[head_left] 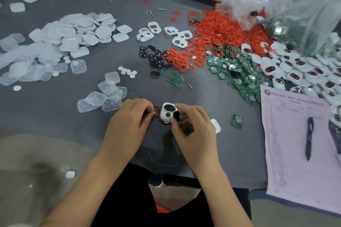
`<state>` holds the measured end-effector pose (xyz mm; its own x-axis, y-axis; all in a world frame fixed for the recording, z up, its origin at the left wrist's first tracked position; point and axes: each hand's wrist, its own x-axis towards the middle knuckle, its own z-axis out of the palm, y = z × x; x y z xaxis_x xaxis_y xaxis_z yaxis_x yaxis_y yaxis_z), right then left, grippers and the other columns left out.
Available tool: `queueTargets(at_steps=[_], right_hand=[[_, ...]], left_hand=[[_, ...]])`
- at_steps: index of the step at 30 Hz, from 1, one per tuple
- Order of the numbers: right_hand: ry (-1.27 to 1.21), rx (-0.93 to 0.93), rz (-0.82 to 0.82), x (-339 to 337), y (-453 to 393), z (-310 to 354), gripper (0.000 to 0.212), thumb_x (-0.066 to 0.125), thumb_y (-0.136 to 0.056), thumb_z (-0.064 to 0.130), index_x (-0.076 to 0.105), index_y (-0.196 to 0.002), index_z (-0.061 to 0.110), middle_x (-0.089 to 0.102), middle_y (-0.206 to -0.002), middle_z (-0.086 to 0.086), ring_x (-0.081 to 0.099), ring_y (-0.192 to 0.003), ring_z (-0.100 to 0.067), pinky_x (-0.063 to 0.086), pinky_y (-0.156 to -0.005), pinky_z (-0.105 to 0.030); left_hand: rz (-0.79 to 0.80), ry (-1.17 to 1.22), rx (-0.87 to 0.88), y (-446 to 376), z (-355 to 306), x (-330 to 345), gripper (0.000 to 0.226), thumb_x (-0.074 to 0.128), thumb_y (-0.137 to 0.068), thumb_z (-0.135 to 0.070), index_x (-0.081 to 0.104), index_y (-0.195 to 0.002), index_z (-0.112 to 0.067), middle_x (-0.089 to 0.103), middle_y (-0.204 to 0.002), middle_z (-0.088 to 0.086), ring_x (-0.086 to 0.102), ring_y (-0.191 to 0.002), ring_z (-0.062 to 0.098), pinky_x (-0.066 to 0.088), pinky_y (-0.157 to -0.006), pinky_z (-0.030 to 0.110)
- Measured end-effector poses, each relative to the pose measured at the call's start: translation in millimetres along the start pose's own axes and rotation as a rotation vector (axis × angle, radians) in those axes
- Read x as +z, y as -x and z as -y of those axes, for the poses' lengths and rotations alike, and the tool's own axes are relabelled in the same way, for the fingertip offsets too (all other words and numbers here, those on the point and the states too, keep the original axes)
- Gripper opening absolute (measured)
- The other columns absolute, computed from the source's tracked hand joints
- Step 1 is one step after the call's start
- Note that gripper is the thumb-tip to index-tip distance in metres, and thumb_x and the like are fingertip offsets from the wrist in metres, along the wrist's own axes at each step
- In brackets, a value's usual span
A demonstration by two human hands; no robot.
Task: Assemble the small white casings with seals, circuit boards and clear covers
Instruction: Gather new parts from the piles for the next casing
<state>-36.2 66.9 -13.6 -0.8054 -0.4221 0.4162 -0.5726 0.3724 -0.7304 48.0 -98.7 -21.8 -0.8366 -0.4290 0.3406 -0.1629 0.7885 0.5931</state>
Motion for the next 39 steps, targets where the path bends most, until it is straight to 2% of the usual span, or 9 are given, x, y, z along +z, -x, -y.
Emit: queueTargets(at_steps=[7, 12, 14, 18, 22, 27, 32, 36, 39], right_hand=[[-0.002, 0.044, -0.012, -2, -1, 1, 0.025, 0.079, -0.088, 0.005, 0.073, -0.110, 0.013, 0.064, -0.102, 0.000, 0.061, -0.091, -0.004, 0.047, -0.080, -0.011], [-0.008, -0.029, 0.027, 4, -1, -1, 0.024, 0.072, -0.088, -0.008, 0.076, -0.105, 0.008, 0.062, -0.105, -0.005, 0.060, -0.083, -0.005, 0.046, -0.075, -0.014], [0.010, -0.088, 0.050, 6, 0, -3, 0.025, 0.069, -0.087, -0.012, 0.077, -0.105, 0.004, 0.063, -0.108, -0.008, 0.064, -0.090, -0.017, 0.050, -0.079, -0.023], [0.087, -0.156, 0.087, 8, 1, -2, 0.033, 0.069, -0.084, -0.013, 0.075, -0.111, 0.004, 0.069, -0.116, -0.005, 0.064, -0.103, -0.028, 0.051, -0.092, -0.031], [0.117, -0.146, 0.123, 8, 2, -1, 0.032, 0.069, -0.087, -0.009, 0.074, -0.114, 0.007, 0.072, -0.108, -0.002, 0.061, -0.095, -0.027, 0.051, -0.085, -0.035], [0.126, -0.099, 0.095, 10, 2, -1, 0.032, 0.066, -0.087, -0.012, 0.073, -0.112, 0.005, 0.071, -0.106, -0.004, 0.062, -0.096, -0.029, 0.052, -0.084, -0.037], [0.106, -0.069, 0.091, 10, 1, -1, 0.033, 0.066, -0.087, -0.012, 0.073, -0.113, 0.007, 0.072, -0.106, -0.002, 0.064, -0.095, -0.028, 0.051, -0.084, -0.035], [0.088, -0.095, 0.148, 13, -1, -2, 0.035, 0.067, -0.087, -0.009, 0.073, -0.116, 0.009, 0.071, -0.102, 0.000, 0.063, -0.090, -0.024, 0.049, -0.080, -0.029], [0.094, -0.107, 0.173, 15, -3, -2, 0.036, 0.068, -0.086, -0.009, 0.072, -0.117, 0.009, 0.071, -0.099, -0.001, 0.060, -0.086, -0.021, 0.041, -0.080, -0.011]], left_hand=[[-0.006, 0.038, 0.024, -3, 2, 3, 0.015, 0.074, -0.092, -0.015, 0.061, -0.096, -0.018, 0.068, -0.109, -0.011, 0.056, -0.097, 0.020, 0.048, -0.080, 0.036], [-0.013, -0.010, 0.095, -6, 3, 1, 0.012, 0.074, -0.094, -0.019, 0.062, -0.097, -0.020, 0.070, -0.108, -0.013, 0.058, -0.100, 0.020, 0.051, -0.076, 0.039], [-0.065, -0.026, 0.182, -5, 4, 1, 0.005, 0.068, -0.100, -0.020, 0.066, -0.101, -0.016, 0.069, -0.107, -0.012, 0.060, -0.098, 0.019, 0.051, -0.076, 0.034], [-0.091, -0.026, 0.273, -5, 4, 0, 0.012, 0.062, -0.101, -0.025, 0.066, -0.100, -0.013, 0.052, -0.101, -0.017, 0.058, -0.090, 0.015, 0.047, -0.071, 0.028], [-0.023, -0.008, 0.235, -8, 3, -1, 0.013, 0.057, -0.100, -0.030, 0.063, -0.101, -0.018, 0.035, -0.098, -0.029, 0.055, -0.091, 0.009, 0.042, -0.072, 0.023], [0.007, 0.019, 0.203, -7, 7, 0, 0.004, 0.063, -0.100, -0.025, 0.060, -0.102, -0.024, 0.037, -0.100, -0.033, 0.057, -0.093, 0.006, 0.043, -0.077, 0.024], [0.005, 0.026, 0.190, -8, 9, 2, 0.013, 0.071, -0.097, -0.017, 0.059, -0.101, -0.022, 0.037, -0.096, -0.033, 0.056, -0.094, 0.010, 0.043, -0.081, 0.027], [-0.028, 0.014, 0.122, -6, 9, 4, 0.011, 0.070, -0.095, -0.020, 0.059, -0.099, -0.022, 0.043, -0.093, -0.025, 0.054, -0.094, 0.010, 0.040, -0.075, 0.025], [-0.028, 0.042, 0.066, -4, 9, 5, 0.009, 0.067, -0.095, -0.027, 0.059, -0.101, -0.026, 0.053, -0.095, -0.017, 0.055, -0.093, 0.008, 0.035, -0.072, 0.021]])
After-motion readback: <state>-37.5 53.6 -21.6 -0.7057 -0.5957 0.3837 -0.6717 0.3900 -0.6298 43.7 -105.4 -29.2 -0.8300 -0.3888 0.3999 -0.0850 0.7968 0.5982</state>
